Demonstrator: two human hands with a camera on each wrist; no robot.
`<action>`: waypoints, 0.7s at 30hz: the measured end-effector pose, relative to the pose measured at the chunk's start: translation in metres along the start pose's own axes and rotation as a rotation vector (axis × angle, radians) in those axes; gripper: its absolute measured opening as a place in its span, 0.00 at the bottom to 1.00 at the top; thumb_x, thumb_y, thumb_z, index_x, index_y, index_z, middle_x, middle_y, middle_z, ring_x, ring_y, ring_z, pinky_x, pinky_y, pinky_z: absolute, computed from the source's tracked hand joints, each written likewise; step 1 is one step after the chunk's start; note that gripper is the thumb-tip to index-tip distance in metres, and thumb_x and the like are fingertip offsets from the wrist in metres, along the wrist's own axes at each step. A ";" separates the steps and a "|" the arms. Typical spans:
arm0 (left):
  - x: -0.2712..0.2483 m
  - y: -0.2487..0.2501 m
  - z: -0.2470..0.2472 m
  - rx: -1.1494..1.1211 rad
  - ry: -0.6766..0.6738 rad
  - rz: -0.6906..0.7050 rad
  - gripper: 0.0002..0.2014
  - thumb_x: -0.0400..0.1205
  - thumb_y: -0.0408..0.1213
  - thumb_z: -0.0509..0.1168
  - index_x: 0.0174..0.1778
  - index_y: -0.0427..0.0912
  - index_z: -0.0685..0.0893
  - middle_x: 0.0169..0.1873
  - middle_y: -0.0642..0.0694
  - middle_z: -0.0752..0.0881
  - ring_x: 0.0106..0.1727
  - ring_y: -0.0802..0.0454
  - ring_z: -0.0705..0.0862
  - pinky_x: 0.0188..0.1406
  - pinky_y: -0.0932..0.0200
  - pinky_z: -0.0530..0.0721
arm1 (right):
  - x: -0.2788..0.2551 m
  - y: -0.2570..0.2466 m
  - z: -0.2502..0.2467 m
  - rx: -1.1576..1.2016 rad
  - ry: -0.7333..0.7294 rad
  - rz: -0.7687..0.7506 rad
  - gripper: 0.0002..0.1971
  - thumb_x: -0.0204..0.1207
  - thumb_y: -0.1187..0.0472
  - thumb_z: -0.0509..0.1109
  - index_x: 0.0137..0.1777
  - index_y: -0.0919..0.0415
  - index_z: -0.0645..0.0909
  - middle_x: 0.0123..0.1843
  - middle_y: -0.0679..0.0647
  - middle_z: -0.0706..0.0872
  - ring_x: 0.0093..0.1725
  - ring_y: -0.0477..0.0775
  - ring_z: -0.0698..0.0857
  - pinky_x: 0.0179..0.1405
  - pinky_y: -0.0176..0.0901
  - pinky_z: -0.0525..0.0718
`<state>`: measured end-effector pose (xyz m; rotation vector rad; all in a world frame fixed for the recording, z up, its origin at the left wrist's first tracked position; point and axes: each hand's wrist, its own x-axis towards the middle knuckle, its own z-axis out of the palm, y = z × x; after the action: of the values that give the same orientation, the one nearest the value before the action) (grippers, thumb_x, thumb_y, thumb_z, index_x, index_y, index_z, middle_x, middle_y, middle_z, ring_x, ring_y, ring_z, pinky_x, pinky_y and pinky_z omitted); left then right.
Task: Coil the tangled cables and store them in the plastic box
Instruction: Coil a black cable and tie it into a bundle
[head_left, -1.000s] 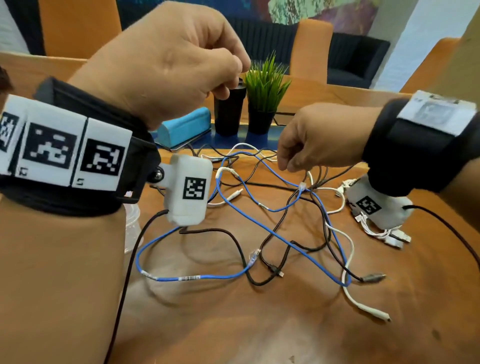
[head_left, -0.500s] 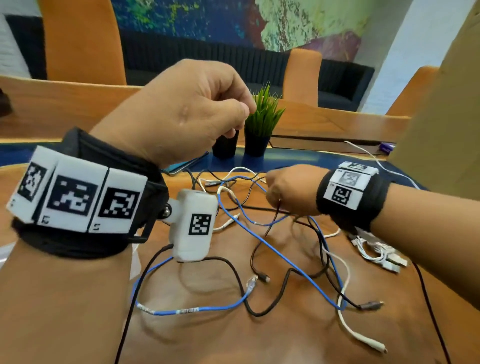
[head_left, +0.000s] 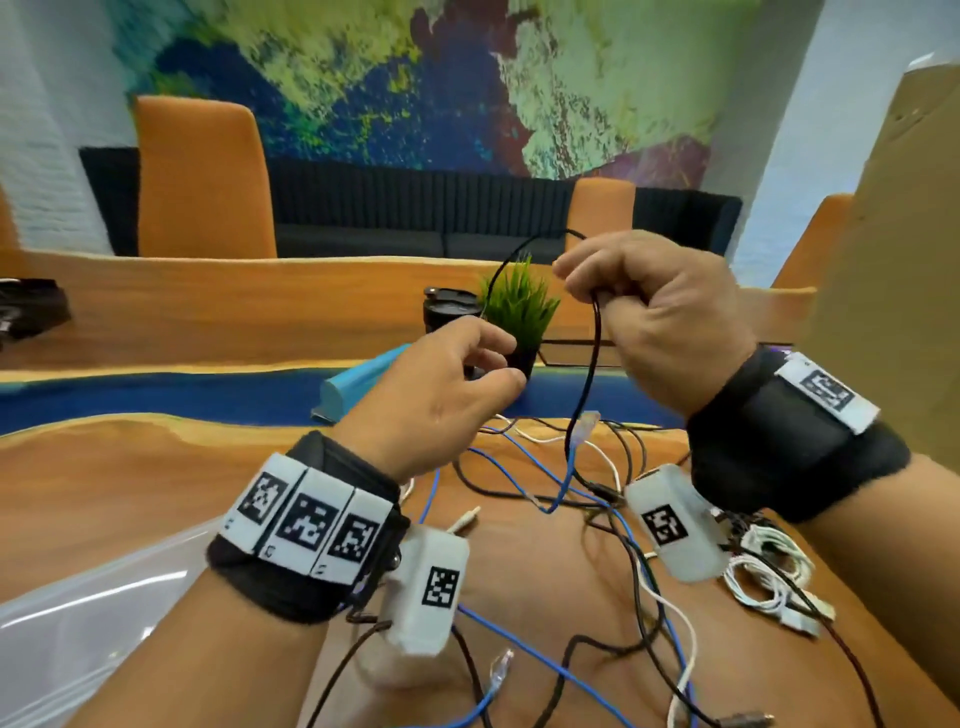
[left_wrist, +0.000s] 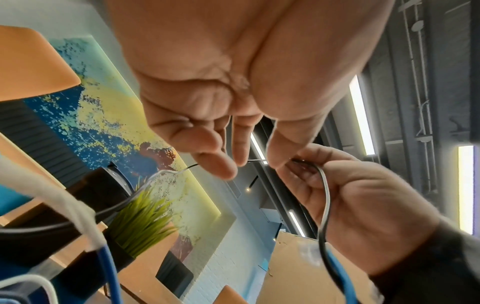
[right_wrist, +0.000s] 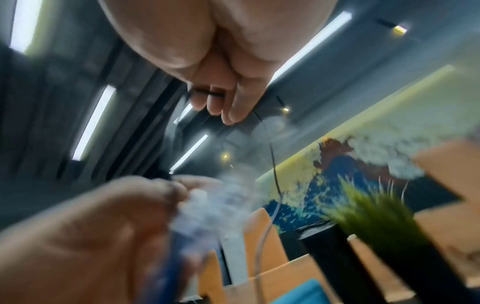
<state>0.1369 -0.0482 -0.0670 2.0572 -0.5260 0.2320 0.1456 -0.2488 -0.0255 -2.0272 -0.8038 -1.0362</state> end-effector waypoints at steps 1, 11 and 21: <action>0.000 0.001 -0.003 -0.043 0.037 -0.008 0.13 0.83 0.43 0.69 0.63 0.50 0.83 0.53 0.53 0.87 0.50 0.56 0.87 0.50 0.60 0.87 | 0.003 -0.004 -0.002 0.123 -0.015 0.078 0.18 0.65 0.81 0.59 0.43 0.68 0.87 0.51 0.60 0.90 0.52 0.50 0.87 0.52 0.43 0.84; -0.006 0.013 0.020 -0.212 -0.216 0.106 0.06 0.84 0.35 0.69 0.43 0.40 0.89 0.35 0.47 0.90 0.33 0.56 0.81 0.35 0.60 0.79 | -0.003 -0.035 0.005 0.508 -0.109 0.367 0.11 0.68 0.76 0.76 0.48 0.64 0.88 0.49 0.59 0.90 0.52 0.59 0.90 0.56 0.50 0.88; -0.008 -0.001 0.033 0.083 -0.360 0.113 0.06 0.83 0.38 0.69 0.40 0.45 0.88 0.30 0.53 0.88 0.33 0.59 0.89 0.37 0.61 0.86 | 0.110 -0.055 -0.042 0.501 -0.024 0.907 0.13 0.81 0.73 0.64 0.64 0.69 0.75 0.48 0.60 0.84 0.28 0.44 0.85 0.24 0.30 0.84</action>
<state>0.1285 -0.0735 -0.0872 2.1642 -0.8654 -0.0545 0.1389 -0.2301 0.1032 -1.6610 -0.0682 -0.2499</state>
